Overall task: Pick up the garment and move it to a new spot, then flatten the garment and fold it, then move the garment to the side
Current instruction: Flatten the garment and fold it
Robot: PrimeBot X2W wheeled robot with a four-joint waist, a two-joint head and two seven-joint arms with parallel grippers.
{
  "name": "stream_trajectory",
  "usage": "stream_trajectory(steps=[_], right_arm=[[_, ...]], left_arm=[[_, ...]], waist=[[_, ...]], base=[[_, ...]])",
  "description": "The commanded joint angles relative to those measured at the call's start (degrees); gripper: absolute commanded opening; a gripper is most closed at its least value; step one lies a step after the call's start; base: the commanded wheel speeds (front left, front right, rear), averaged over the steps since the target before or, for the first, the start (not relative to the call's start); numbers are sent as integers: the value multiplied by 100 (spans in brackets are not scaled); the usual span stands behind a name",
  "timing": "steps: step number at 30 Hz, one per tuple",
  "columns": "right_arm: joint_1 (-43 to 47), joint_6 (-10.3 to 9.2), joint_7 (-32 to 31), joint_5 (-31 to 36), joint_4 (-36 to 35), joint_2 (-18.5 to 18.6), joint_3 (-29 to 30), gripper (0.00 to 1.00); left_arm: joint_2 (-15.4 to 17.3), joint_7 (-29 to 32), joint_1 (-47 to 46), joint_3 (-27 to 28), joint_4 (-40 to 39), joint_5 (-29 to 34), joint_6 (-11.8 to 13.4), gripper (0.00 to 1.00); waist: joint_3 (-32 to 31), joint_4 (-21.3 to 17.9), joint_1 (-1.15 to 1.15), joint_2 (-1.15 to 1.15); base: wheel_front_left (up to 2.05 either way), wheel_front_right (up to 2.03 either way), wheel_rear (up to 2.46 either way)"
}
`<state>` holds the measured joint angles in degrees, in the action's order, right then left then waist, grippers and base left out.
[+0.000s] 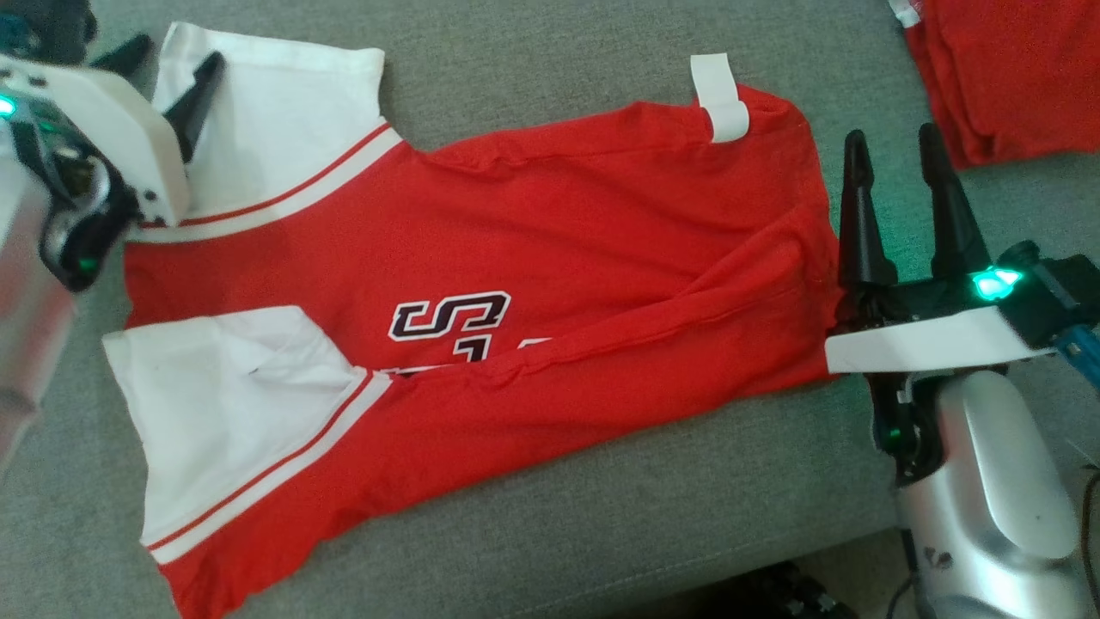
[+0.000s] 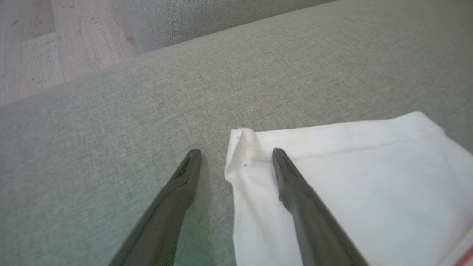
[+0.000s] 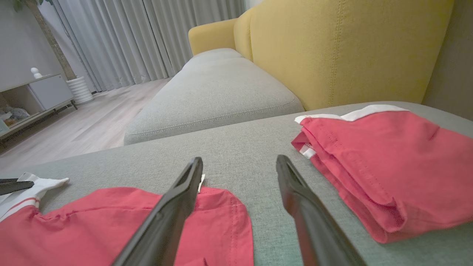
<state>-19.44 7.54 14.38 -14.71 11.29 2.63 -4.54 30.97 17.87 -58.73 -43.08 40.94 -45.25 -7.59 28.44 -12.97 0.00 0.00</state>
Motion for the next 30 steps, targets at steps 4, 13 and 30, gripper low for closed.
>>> stream_trajectory(steps=[4, 13, 30], right_arm=[[-112, -5, 61, 12, -270, 25, 31, 100], [-142, -5, 61, 325, -75, 25, 130, 100], [-748, -5, -1956, 1665, 856, 170, 772, 100]], left_arm=[[320, 176, -404, -193, 124, -317, 10, 44], [197, -412, -377, -557, -114, -947, 10, 0], [156, -2323, 283, -960, -838, -1235, 10, 0]], waist=[[85, 12, 0, 0], [-214, 300, 0, 0], [-1314, 1529, 0, 0]], base=[[0, 0, 0], [0, 0, 0], [0, 0, 0]])
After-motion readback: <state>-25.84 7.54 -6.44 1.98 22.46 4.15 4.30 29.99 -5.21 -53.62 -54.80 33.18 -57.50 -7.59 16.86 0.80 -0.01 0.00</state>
